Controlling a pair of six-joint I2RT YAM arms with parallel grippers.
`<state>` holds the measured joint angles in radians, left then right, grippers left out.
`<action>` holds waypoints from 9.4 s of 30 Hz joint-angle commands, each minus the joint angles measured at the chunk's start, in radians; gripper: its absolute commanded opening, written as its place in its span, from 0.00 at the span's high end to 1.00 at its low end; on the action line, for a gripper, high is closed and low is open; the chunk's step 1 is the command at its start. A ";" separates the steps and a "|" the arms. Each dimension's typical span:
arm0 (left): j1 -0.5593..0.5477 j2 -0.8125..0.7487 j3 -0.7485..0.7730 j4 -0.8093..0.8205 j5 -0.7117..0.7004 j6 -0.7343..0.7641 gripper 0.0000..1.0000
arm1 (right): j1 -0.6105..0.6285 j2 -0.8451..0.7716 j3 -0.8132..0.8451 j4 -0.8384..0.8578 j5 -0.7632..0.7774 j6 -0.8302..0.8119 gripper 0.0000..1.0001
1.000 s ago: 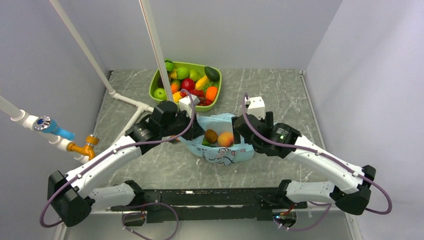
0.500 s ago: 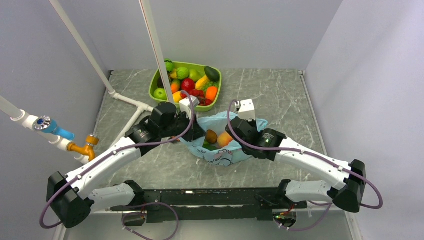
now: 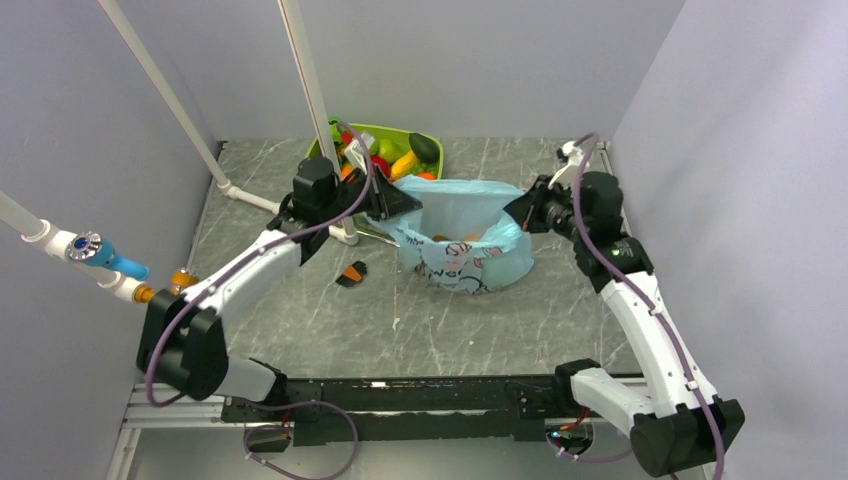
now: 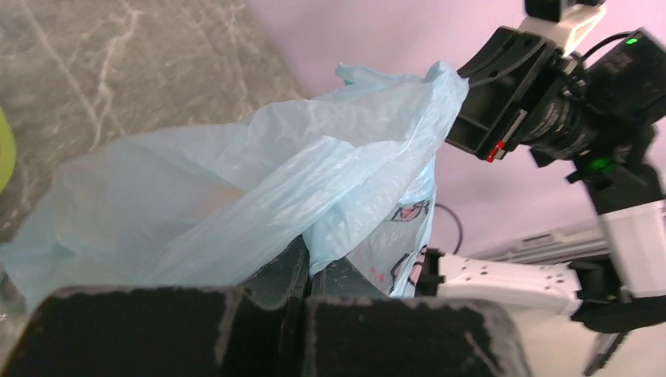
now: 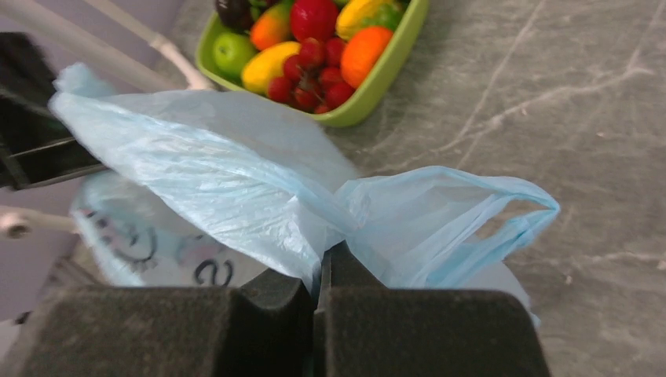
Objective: Take the fake fruits out of the plastic bag
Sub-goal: Adjust the plastic bag at the center of the board, then take out the fake fruit from the plastic bag.
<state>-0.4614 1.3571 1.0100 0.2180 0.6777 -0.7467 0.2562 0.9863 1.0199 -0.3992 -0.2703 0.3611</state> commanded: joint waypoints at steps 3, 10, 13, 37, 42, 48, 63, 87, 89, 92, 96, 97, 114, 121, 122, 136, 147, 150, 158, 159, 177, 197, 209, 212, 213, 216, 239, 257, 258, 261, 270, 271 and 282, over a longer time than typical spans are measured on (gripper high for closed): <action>0.078 0.067 0.084 0.325 0.196 -0.237 1.00 | -0.140 0.064 0.099 0.020 -0.305 0.095 1.00; 0.086 0.038 -0.164 0.163 0.292 -0.068 1.00 | -0.131 -0.017 -0.174 -0.016 -0.405 0.141 1.00; 0.084 -0.022 -0.275 0.087 0.269 0.028 1.00 | -0.078 -0.080 -0.282 -0.066 -0.394 0.128 1.00; -0.003 -0.679 -0.220 -0.715 0.070 0.365 0.29 | 0.474 -0.112 -0.397 -0.012 0.079 0.281 0.52; -0.265 -0.790 -0.342 -0.446 -0.079 0.207 0.24 | 0.570 -0.091 -0.392 0.025 0.192 0.285 0.53; -0.459 -0.840 -0.420 -0.345 -0.361 0.195 0.15 | 0.618 -0.066 -0.382 0.050 0.240 0.303 0.84; -0.603 -0.267 -0.314 -0.226 -0.756 0.397 0.51 | 0.640 -0.104 -0.374 0.044 0.260 0.312 0.97; -0.504 0.009 -0.212 -0.160 -0.788 0.418 0.40 | 0.641 -0.184 -0.392 -0.034 0.349 0.312 0.97; -0.504 -0.034 -0.304 -0.116 -0.712 0.384 0.39 | 0.640 -0.186 -0.390 -0.062 0.400 0.333 0.93; -0.503 -0.093 -0.438 -0.056 -0.606 0.322 0.38 | 0.641 -0.187 -0.385 -0.092 0.468 0.356 0.87; -0.505 -0.129 -0.590 0.005 -0.586 0.239 0.38 | 0.641 -0.180 -0.347 -0.104 0.505 0.309 0.75; -0.505 -0.129 -0.621 0.023 -0.588 0.227 0.38 | 0.640 -0.174 -0.320 -0.118 0.515 0.293 0.72; -0.522 -0.392 -0.479 -0.245 -0.499 0.315 0.04 | 0.646 -0.211 -0.113 -0.221 0.060 0.052 0.11; -0.522 -0.512 -0.257 -0.518 -0.325 0.423 0.01 | 0.655 -0.157 -0.089 -0.091 -0.147 0.023 0.24; -0.522 -0.518 -0.234 -0.544 -0.304 0.436 0.01 | 0.660 -0.137 -0.093 -0.059 -0.174 0.030 0.30; -0.520 -0.407 0.091 -0.902 -0.633 0.796 0.01 | 0.790 -0.161 -0.049 -0.217 0.338 0.026 0.13; -0.528 -0.157 0.091 -0.837 -0.674 1.002 0.01 | 0.796 -0.223 -0.131 -0.010 -0.159 0.041 0.05; -0.528 -0.073 0.143 -0.852 -0.753 1.002 0.01 | 0.819 -0.189 -0.166 0.059 -0.257 0.030 0.08; -0.434 -0.028 0.183 -0.818 -0.712 0.867 0.98 | 0.914 -0.252 -0.450 0.446 0.199 0.066 0.76; -0.431 -0.045 0.173 -0.811 -0.693 0.848 1.00 | 0.916 -0.265 -0.505 0.513 0.243 0.088 0.78; -0.436 -0.293 0.172 -0.917 -0.517 0.474 1.00 | 0.909 -0.055 -0.420 0.457 0.591 0.219 0.32; -0.438 -0.505 0.132 -1.097 -0.760 0.313 1.00 | 0.660 0.461 -0.065 0.405 0.462 0.063 0.91; -0.438 -0.467 0.018 -1.094 -0.796 0.398 1.00 | 0.729 0.119 -0.179 0.046 0.591 0.075 0.08; -0.438 -0.461 -0.017 -1.109 -0.760 0.415 1.00 | 0.747 -0.001 -0.241 0.044 0.508 0.089 0.02; -0.438 -0.461 -0.024 -1.122 -0.754 0.417 1.00 | 0.755 -0.040 -0.267 0.069 0.448 0.075 0.02; -0.438 -0.481 -0.055 -1.150 -0.766 0.402 1.00 | 0.836 -0.138 -0.348 0.214 0.302 0.038 0.03; -0.438 -0.516 -0.143 -1.148 -0.759 0.274 1.00 | 1.111 0.470 -0.381 0.864 0.531 -0.029 0.57; -0.438 -0.569 -0.188 -1.131 -0.729 0.267 1.00 | 1.019 0.618 -0.307 0.874 0.660 0.011 0.01; -0.438 -0.569 -0.189 -1.129 -0.729 0.268 1.00 | 1.019 0.634 -0.300 0.883 0.659 0.010 0.01; -0.440 -0.567 -0.189 -1.130 -0.727 0.268 1.00 | 1.015 0.658 -0.287 0.917 0.649 0.007 0.01; -0.445 -0.591 -0.195 -1.122 -0.735 0.264 1.00 | 1.004 0.630 -0.329 0.965 0.563 0.109 0.06; -0.446 -0.598 -0.195 -1.121 -0.738 0.264 1.00 | 1.003 0.620 -0.350 0.988 0.552 0.130 0.08; -0.455 -0.619 -0.200 -1.111 -0.733 0.266 1.00 | 1.002 0.698 -0.316 0.996 0.610 0.179 0.01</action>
<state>-0.9096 0.7441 0.8127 -0.9241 -0.0578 -0.4683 1.2617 1.6390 0.6460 0.5522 0.3088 0.5266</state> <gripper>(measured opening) 0.012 0.983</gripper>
